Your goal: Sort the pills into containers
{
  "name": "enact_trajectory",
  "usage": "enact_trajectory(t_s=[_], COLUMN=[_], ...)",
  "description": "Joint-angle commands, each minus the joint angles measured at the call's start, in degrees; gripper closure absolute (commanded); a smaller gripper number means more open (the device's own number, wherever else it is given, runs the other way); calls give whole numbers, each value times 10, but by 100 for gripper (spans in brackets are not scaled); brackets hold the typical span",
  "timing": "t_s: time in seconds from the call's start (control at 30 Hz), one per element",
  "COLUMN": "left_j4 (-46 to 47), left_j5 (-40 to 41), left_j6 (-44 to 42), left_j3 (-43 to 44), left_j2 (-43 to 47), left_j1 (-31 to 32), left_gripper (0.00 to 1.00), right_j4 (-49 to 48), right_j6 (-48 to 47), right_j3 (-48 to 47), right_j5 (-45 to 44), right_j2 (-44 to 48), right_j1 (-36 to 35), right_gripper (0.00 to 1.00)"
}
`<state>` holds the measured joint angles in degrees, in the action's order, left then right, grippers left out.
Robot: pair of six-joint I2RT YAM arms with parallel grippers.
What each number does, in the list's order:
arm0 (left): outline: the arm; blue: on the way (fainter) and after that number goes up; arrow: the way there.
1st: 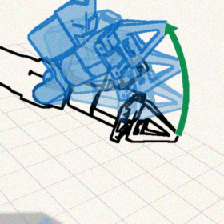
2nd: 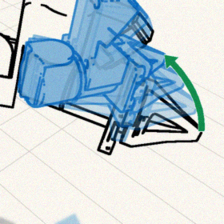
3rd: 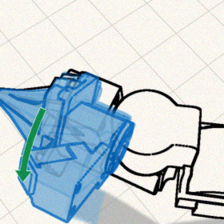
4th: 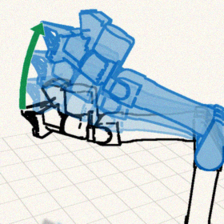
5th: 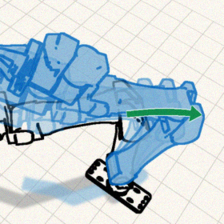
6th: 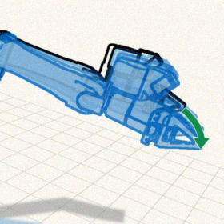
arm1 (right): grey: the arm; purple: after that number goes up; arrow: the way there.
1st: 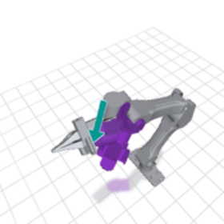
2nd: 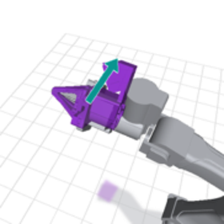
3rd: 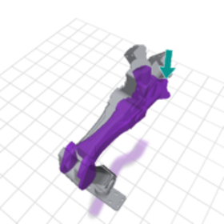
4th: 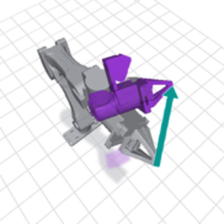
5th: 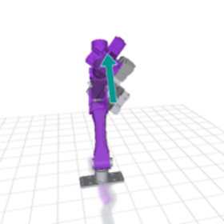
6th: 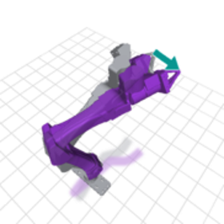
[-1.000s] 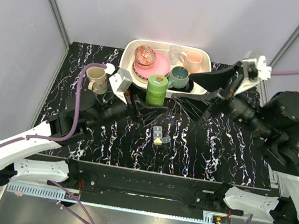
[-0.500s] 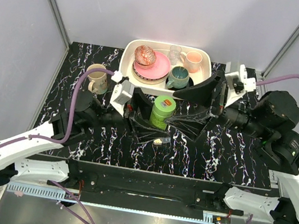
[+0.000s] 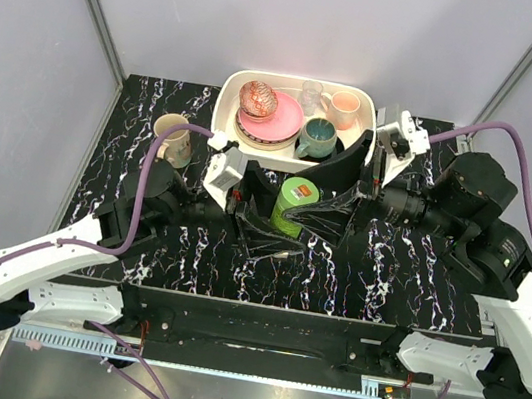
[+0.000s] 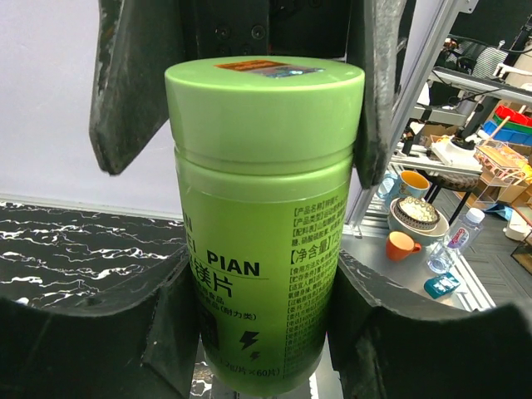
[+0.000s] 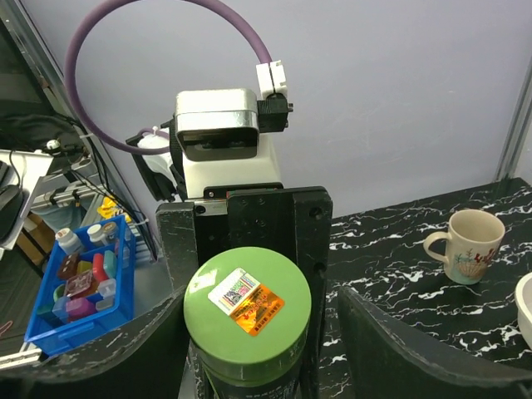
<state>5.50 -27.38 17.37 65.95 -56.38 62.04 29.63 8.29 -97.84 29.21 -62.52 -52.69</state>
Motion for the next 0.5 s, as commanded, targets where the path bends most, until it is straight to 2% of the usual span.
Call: enact_trajectory(t_s=[0.0,0.47], left_j4=[34,35], left_j5=[-15,-18], left_j6=[-8,-6], left_j3=[15,6], left_j2=[3,4], left_j1=[2,4], left_gripper=[100,100], right_j4=[-22,-44], right_j6=[19,33], right_j3=[-11,-9], right_j5=[13,-7], right_j2=[-3,7], right_j1=[-2,-2], right_gripper=[26,32])
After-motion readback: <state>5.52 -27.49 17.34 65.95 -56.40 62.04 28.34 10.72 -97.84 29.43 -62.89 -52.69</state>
